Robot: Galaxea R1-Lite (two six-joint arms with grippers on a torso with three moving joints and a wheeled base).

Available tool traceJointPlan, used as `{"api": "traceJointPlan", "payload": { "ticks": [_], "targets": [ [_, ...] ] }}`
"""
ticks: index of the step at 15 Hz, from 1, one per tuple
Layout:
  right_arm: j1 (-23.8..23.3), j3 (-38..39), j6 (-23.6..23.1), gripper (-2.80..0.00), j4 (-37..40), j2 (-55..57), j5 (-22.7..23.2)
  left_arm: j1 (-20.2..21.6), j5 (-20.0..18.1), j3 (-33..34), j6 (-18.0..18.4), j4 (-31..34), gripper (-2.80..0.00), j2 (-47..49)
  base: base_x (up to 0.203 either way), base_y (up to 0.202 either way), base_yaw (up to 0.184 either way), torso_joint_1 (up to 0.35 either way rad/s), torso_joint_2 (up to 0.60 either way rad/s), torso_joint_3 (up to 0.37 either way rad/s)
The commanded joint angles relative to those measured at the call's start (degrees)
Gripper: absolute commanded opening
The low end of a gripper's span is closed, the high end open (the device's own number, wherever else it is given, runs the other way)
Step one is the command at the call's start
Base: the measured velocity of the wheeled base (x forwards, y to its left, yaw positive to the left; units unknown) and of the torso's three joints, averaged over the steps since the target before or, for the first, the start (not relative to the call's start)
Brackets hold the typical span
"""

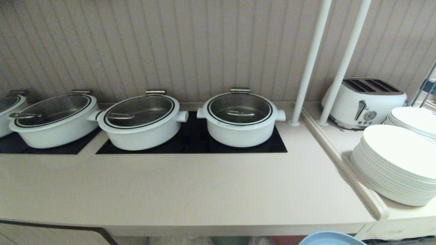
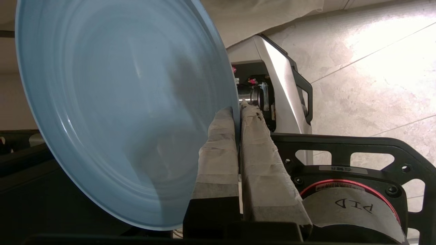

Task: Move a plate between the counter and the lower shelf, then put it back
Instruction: Put the plate in the cupboard

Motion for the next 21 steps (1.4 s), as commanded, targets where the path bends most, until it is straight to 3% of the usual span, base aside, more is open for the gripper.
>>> {"api": "traceJointPlan", "payload": {
  "ticks": [1, 21],
  "targets": [
    [0.01, -0.15, 0.55, -2.80, 0.11, 0.31, 0.05, 0.00, 0.04, 0.03, -0.06, 0.00, -2.80, -0.02, 0.000, 0.000, 0.000, 0.000, 0.00, 0.000],
    [-0.16, -0.94, 1.25, -2.80, -0.15, 1.46, 0.14, 0.00, 0.04, 0.05, -0.06, 0.00, -2.80, -0.02, 0.000, 0.000, 0.000, 0.000, 0.00, 0.000]
  ]
}}
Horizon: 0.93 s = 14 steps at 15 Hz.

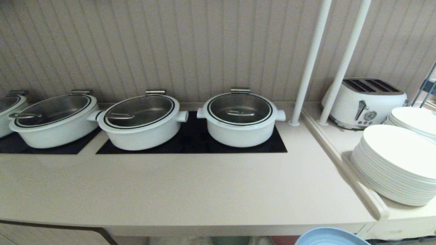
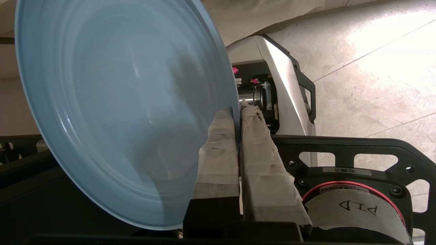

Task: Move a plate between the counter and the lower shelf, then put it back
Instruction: Put the plate in the cupboard

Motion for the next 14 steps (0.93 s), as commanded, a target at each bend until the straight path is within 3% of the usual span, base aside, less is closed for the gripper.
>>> {"api": "traceJointPlan", "payload": {
  "ticks": [1, 14],
  "targets": [
    [0.01, 0.08, 0.15, -2.80, 0.13, 0.03, 0.08, 0.00, 0.03, 0.02, -0.06, 0.00, -2.80, -0.02, 0.000, 0.000, 0.000, 0.000, 0.00, 0.000],
    [-0.02, 0.44, 0.15, -2.80, 0.13, -0.11, 0.25, 0.00, 0.03, 0.00, -0.06, 0.00, -2.80, -0.02, 0.000, 0.000, 0.000, -0.026, 0.05, 0.029]
  ]
}}
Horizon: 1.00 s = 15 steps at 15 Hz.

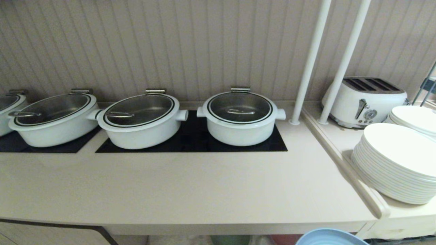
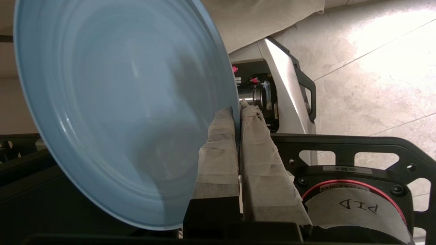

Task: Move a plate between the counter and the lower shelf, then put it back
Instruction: Put the plate in the cupboard

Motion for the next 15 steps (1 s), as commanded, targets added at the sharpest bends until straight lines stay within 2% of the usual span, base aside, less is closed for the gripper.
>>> {"api": "traceJointPlan", "payload": {
  "ticks": [1, 15],
  "targets": [
    [0.00, 0.13, 0.16, -2.80, 0.10, -0.04, 0.08, 0.00, 0.01, 0.02, -0.06, -0.02, -2.80, -0.02, 0.000, 0.000, 0.000, -0.085, 0.20, 0.095],
    [0.00, 0.09, 0.22, -2.80, 0.10, -0.30, 0.17, 0.00, 0.01, 0.02, -0.06, -0.02, -2.80, -0.02, 0.000, 0.000, 0.000, -0.138, 0.29, 0.140]
  ]
}}
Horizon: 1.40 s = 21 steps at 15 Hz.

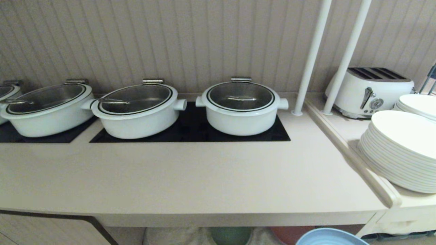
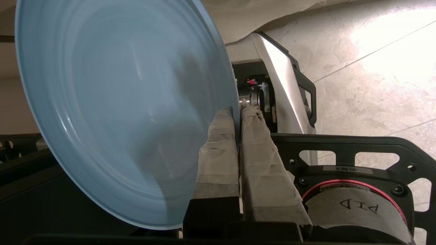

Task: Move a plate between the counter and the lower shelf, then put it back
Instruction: Put the plate in the cupboard

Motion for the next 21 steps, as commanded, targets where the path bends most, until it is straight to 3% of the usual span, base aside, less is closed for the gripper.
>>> {"api": "traceJointPlan", "payload": {
  "ticks": [1, 13, 21],
  "targets": [
    [0.00, -0.06, 0.13, -2.80, 0.18, -0.08, 1.29, 0.00, 0.03, 0.03, -0.06, 0.00, -2.80, -0.02, 0.000, 0.000, 0.000, -0.159, 0.31, 0.149],
    [-0.01, -0.06, 0.56, -2.80, 0.21, -0.60, 1.90, 0.00, 0.03, 0.04, -0.06, 0.00, -2.80, -0.02, 0.000, 0.000, 0.000, -0.174, 0.35, 0.173],
    [-0.01, -0.06, 0.65, -2.80, 0.72, -1.48, 1.90, 0.00, 0.03, 0.05, -0.06, 0.00, -2.80, -0.02, 0.000, 0.000, 0.000, -0.263, 0.53, 0.260]
  ]
}}
